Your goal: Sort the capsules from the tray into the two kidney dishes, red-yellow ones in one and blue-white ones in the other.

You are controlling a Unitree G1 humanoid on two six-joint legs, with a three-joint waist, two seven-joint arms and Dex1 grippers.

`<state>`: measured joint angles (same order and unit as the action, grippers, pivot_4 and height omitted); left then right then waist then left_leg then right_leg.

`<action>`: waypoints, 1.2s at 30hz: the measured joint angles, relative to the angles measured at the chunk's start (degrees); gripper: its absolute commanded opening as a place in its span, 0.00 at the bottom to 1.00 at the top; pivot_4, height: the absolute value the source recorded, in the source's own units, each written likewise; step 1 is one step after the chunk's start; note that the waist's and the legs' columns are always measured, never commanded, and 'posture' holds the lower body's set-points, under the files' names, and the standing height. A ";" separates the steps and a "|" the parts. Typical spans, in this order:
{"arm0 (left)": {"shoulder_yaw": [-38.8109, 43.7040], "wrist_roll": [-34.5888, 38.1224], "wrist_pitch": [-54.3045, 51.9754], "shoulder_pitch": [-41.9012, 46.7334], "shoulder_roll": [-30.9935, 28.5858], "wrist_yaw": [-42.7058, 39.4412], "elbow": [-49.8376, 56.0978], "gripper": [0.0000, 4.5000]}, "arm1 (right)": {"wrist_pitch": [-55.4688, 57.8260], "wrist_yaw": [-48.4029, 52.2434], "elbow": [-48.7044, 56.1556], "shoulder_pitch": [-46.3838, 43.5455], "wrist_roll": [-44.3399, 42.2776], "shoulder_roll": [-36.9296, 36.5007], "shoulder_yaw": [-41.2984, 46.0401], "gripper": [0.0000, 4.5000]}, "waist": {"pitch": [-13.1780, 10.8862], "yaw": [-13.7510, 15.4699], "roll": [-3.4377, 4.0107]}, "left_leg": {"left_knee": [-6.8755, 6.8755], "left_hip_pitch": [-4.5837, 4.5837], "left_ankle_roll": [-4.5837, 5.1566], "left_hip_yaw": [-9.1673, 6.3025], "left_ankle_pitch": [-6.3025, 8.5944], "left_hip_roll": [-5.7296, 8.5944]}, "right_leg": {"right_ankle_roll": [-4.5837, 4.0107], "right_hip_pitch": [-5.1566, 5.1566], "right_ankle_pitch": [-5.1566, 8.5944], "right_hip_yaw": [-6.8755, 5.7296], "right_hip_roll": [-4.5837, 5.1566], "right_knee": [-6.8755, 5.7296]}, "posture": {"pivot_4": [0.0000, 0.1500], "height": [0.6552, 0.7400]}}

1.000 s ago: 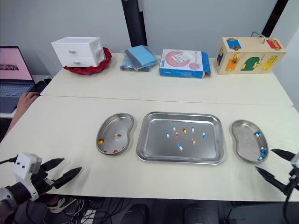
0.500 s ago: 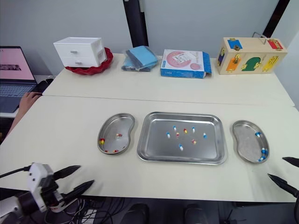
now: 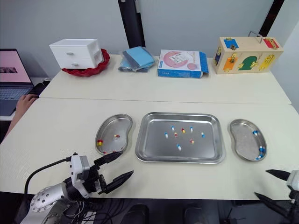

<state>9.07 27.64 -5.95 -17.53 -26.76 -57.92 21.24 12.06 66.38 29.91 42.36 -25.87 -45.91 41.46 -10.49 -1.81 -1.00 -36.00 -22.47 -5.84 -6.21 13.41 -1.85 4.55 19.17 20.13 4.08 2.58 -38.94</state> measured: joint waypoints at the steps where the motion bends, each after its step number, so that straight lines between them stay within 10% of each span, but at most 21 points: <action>1: -0.19 -0.02 0.25 0.32 0.01 0.07 -0.18 0.99 | 1.66 -1.07 2.98 -0.54 -0.17 -0.23 -1.51 1.00 | 0.00 0.08 -0.04 | 0.00 -0.01 0.00 -0.01 0.00 0.00 | 0.00 0.00 0.00 -0.01 0.00 0.00 | 1.00 0.93; 8: -2.36 -0.48 0.56 2.99 -0.27 1.19 -0.93 0.99 | 16.87 -18.13 16.52 -24.85 -2.44 1.22 -24.79 1.00 | -0.03 -0.01 -0.09 | -0.03 -0.07 -0.01 -0.07 -0.01 -0.01 | 0.01 0.07 -0.03 -0.02 -0.03 -0.02 | 1.00 0.93; 14: -3.44 -1.24 0.69 3.83 -0.57 2.27 -1.05 1.00 | 22.13 -26.28 11.64 -39.63 2.69 6.02 -41.71 0.74 | -0.06 0.32 -0.15 | -0.03 -0.25 -0.01 -0.20 -0.01 0.01 | 0.00 0.17 -0.04 -0.15 -0.02 0.01 | 1.00 0.93; 21: -4.87 -1.90 1.58 4.81 -0.42 3.76 -1.04 1.00 | 26.57 -31.86 2.67 -56.39 11.43 12.75 -56.41 0.74 | -0.07 -0.15 -0.10 | 0.00 -0.21 -0.01 -0.20 -0.01 0.00 | -0.01 0.23 -0.04 -0.14 -0.03 -0.06 | 1.00 0.93; 36: -5.72 -2.96 3.48 4.95 -0.13 5.29 -1.68 1.00 | 45.83 -38.97 -12.35 -73.96 15.94 24.84 -64.75 0.74 | -0.09 -0.14 -0.06 | 0.03 -0.40 0.00 -0.20 -0.01 0.00 | -0.03 0.53 -0.06 -0.14 -0.03 -0.12 | 1.00 0.93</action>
<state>3.35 24.67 -2.47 -12.58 -26.89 -52.63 19.56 57.89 27.42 17.56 -31.60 -9.93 -21.07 -23.29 -10.58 -1.95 -1.05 -35.97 -22.87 -5.84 -6.42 13.40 -1.84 4.52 19.70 20.08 3.94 2.55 -39.06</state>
